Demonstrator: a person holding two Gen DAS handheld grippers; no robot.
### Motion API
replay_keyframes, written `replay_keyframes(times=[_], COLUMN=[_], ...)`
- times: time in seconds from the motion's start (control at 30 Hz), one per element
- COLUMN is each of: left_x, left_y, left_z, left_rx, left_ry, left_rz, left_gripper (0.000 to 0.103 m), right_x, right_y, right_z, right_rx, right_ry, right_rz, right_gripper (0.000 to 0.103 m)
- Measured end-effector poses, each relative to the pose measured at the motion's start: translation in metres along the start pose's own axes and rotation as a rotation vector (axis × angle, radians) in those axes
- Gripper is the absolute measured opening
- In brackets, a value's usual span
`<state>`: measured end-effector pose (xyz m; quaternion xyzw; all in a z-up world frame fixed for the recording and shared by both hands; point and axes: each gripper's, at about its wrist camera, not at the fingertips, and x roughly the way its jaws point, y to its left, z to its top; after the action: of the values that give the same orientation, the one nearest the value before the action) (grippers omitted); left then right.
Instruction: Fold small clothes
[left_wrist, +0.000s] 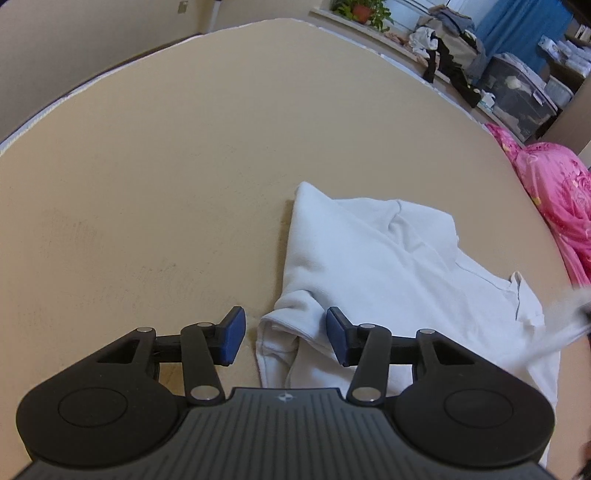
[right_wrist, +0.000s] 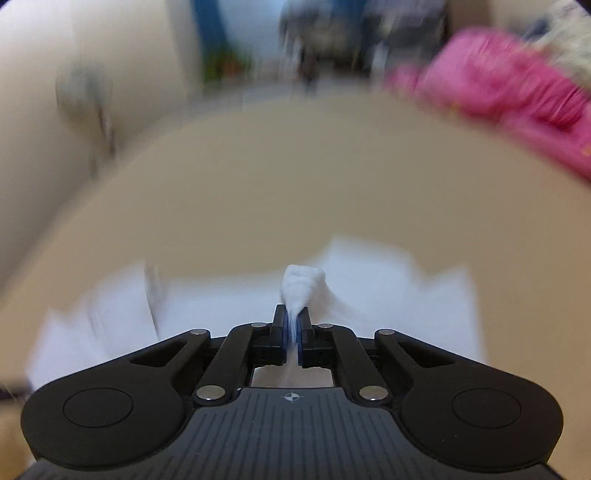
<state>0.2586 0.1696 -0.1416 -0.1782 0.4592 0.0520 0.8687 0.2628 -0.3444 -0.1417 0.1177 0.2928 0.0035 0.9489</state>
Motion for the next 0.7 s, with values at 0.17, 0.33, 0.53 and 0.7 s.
replay_keyframes(times=[0.17, 0.33, 0.53, 0.7], left_x=[0.007, 0.000, 0.002, 0.004], left_y=[-0.008, -0.019, -0.015, -0.016], left_z=[-0.007, -0.012, -0.010, -0.011], left_rx=[0.048, 0.101, 0.090, 0.105], left_ry=[0.065, 0.048, 0.029, 0.031], left_rz=[-0.004, -0.024, -0.024, -0.007], left_gripper=[0.053, 0.054, 0.054, 0.050], right_x=[-0.054, -0.017, -0.013, -0.022], right_y=[-0.058, -0.114, -0.122, -0.133], right_z=[-0.006, -0.051, -0.054, -0.045], right_rx=[0.149, 0.211, 0.198, 0.332], right_ry=[-0.117, 0.139, 0.144, 0.076], right_rz=[0.039, -0.063, -0.022, -0.005], right_gripper=[0.005, 0.010, 0.019, 0.012])
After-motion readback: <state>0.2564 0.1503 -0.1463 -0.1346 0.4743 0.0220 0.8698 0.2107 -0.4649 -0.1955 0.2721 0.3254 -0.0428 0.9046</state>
